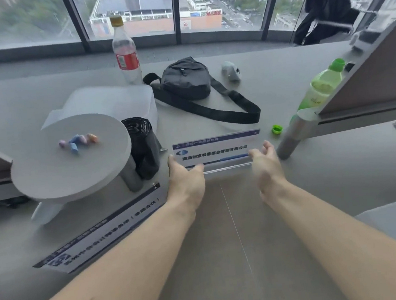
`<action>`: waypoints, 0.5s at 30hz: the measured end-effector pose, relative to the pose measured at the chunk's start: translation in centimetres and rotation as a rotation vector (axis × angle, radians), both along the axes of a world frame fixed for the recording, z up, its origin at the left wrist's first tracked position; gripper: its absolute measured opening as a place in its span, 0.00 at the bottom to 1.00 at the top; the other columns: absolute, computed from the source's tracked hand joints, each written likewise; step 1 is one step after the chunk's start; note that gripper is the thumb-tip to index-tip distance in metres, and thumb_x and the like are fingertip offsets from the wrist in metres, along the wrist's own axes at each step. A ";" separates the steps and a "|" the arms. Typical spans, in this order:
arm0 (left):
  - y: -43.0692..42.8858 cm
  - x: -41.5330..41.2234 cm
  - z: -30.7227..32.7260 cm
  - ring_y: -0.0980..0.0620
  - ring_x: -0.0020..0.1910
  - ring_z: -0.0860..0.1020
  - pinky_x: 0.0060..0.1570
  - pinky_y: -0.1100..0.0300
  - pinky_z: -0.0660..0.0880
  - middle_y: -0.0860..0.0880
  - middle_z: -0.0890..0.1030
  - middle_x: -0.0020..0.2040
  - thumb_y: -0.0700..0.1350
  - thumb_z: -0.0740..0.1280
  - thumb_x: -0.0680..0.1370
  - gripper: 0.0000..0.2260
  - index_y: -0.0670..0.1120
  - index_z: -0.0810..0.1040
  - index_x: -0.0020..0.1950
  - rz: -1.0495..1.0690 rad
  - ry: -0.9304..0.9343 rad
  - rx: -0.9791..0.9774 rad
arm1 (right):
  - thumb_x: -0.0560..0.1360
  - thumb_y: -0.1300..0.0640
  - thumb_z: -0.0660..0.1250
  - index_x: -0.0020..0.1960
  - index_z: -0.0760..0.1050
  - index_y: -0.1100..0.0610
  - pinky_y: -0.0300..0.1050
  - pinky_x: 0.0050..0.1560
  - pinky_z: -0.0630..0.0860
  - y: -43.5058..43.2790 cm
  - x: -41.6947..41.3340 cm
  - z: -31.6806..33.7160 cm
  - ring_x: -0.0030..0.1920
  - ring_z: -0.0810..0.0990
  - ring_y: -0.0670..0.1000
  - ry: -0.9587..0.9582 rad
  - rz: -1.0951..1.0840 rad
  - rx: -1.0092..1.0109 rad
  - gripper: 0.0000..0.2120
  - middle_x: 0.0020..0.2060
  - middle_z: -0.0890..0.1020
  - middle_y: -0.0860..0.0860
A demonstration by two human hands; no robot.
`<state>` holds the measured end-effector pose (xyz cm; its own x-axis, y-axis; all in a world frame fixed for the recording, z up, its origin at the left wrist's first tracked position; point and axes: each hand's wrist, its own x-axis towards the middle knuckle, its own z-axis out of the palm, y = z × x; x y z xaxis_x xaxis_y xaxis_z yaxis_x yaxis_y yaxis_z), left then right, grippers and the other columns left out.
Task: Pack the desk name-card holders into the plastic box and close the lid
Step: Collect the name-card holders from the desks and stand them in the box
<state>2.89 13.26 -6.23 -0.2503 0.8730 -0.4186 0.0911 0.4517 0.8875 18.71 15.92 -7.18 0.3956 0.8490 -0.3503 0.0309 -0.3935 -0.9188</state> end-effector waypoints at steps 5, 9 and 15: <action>-0.2 0.6 -1.1 0.46 0.68 0.74 0.73 0.47 0.69 0.49 0.75 0.72 0.45 0.64 0.80 0.28 0.53 0.60 0.79 0.047 0.027 0.037 | 0.82 0.59 0.58 0.72 0.66 0.52 0.39 0.57 0.64 -0.2 -0.2 -0.6 0.57 0.74 0.48 -0.029 0.074 0.067 0.19 0.65 0.77 0.49; -5.5 1.3 0.5 0.48 0.81 0.61 0.78 0.51 0.57 0.53 0.59 0.83 0.44 0.61 0.85 0.32 0.56 0.49 0.84 -0.011 0.012 -0.018 | 0.83 0.60 0.58 0.68 0.68 0.53 0.37 0.50 0.67 -4.2 0.0 -0.9 0.49 0.76 0.42 -0.033 -0.005 0.052 0.15 0.53 0.79 0.45; -18.4 0.4 2.1 0.57 0.74 0.67 0.75 0.58 0.62 0.55 0.67 0.79 0.43 0.68 0.82 0.31 0.55 0.58 0.81 -0.044 0.087 -0.099 | 0.82 0.64 0.59 0.72 0.65 0.53 0.41 0.66 0.64 -16.6 -1.4 0.0 0.67 0.73 0.51 0.020 -0.124 -0.032 0.21 0.66 0.75 0.50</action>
